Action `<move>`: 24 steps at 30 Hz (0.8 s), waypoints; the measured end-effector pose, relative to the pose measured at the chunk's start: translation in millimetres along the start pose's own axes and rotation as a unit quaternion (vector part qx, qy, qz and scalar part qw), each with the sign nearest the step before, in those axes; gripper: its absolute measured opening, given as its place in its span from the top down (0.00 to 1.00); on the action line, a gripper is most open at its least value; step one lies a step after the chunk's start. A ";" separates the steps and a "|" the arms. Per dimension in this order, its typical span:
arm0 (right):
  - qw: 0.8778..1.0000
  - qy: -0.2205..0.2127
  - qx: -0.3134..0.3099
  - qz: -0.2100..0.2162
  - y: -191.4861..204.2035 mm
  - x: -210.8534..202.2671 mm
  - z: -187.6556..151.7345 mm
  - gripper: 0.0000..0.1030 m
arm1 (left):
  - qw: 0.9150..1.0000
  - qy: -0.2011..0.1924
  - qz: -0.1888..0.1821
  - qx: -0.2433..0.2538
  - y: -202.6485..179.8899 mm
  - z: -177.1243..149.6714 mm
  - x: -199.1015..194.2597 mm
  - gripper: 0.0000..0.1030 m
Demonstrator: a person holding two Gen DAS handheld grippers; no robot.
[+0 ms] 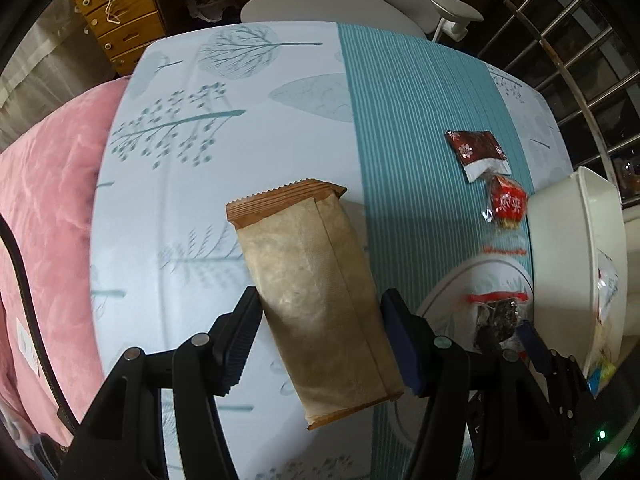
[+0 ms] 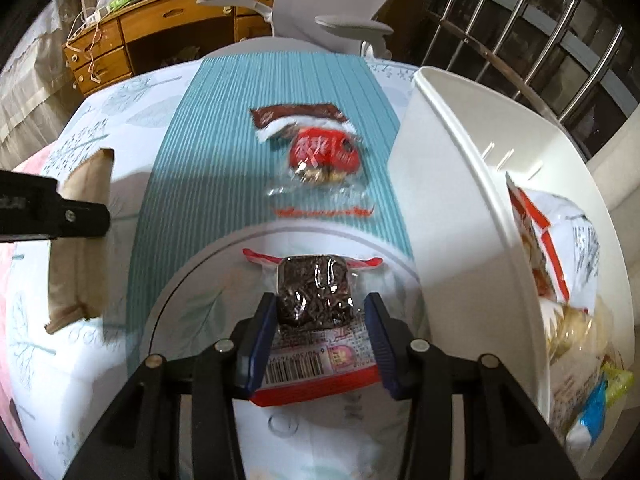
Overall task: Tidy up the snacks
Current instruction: 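Lift the brown paper packet with the left tool while the right tool lifts the date-cake packet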
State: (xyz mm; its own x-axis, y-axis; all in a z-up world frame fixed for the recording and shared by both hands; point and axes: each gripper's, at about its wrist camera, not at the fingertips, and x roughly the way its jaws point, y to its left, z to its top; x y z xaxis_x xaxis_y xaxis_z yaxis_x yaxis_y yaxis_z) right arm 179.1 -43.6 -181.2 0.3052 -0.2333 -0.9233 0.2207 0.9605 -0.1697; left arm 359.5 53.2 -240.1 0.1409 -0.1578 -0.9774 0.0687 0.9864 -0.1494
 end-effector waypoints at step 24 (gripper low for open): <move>0.987 0.043 0.110 0.105 -21.9 -56.9 -56.4 0.89 | 0.998 -0.017 -0.064 0.000 46.6 -109.2 -73.9 0.42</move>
State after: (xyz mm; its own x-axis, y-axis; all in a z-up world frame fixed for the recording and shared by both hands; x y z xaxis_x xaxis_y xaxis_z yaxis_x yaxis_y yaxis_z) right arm 104.7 -42.8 -144.5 0.2876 -0.0100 -0.9577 0.3601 0.9277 0.0984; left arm 244.4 115.9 -191.1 0.1651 -0.2839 -0.9445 0.0873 0.9581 -0.2727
